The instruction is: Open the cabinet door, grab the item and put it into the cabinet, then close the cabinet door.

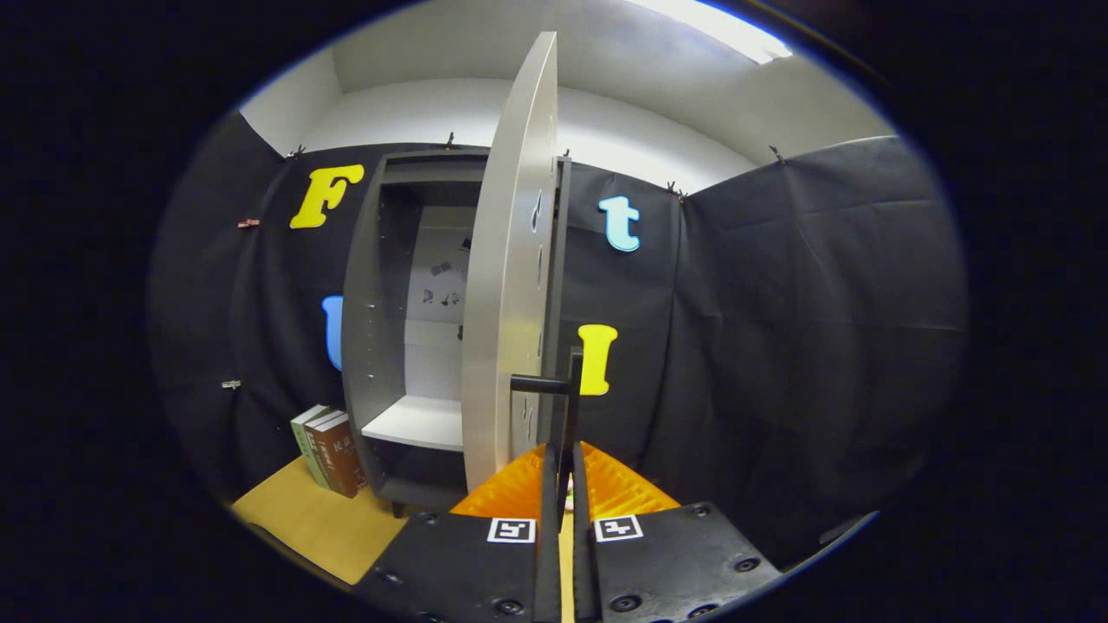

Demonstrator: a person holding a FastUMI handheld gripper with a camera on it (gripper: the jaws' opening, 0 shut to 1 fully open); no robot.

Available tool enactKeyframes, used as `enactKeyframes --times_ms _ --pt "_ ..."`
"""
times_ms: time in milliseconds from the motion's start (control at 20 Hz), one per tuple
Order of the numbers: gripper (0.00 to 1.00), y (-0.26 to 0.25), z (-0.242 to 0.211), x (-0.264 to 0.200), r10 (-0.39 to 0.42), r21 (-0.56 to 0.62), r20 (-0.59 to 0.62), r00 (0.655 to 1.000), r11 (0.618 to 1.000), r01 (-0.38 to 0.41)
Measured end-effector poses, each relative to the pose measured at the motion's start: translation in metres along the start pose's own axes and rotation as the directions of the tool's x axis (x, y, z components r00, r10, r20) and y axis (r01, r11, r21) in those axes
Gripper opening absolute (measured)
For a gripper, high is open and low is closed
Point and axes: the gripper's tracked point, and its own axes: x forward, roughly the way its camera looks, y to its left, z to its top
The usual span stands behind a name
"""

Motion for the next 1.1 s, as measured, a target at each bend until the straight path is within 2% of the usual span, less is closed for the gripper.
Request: enactKeyframes --times_ms 150,350,400,550,650,700,750,800,900,1100 --pt "0.08 -0.024 0.003 -0.006 -0.055 -0.019 0.017 0.998 0.998 0.055" --pt "0.05 -0.055 0.028 -0.022 -0.158 -0.090 0.117 0.981 0.982 0.169" --pt "0.09 -0.055 0.037 -0.025 -0.156 -0.093 0.145 0.977 0.981 0.170" --pt "0.41 -0.051 0.044 -0.031 -0.129 -0.084 0.173 0.976 0.986 0.145" --pt "0.61 -0.059 0.047 -0.034 -0.157 -0.063 0.175 0.972 0.983 0.170" --pt "0.71 -0.055 0.050 -0.035 -0.151 -0.032 0.181 0.972 0.987 0.160" --pt "0.83 -0.044 0.055 -0.038 -0.113 0.009 0.188 0.976 0.994 0.113" --pt "0.88 -0.032 0.057 -0.040 -0.075 0.048 0.191 0.979 0.997 0.067" --pt "0.97 -0.021 0.058 -0.038 -0.049 0.089 0.190 0.981 0.996 0.033" --pt "0.97 0.029 0.047 -0.034 0.061 0.094 0.155 0.986 0.993 -0.076"
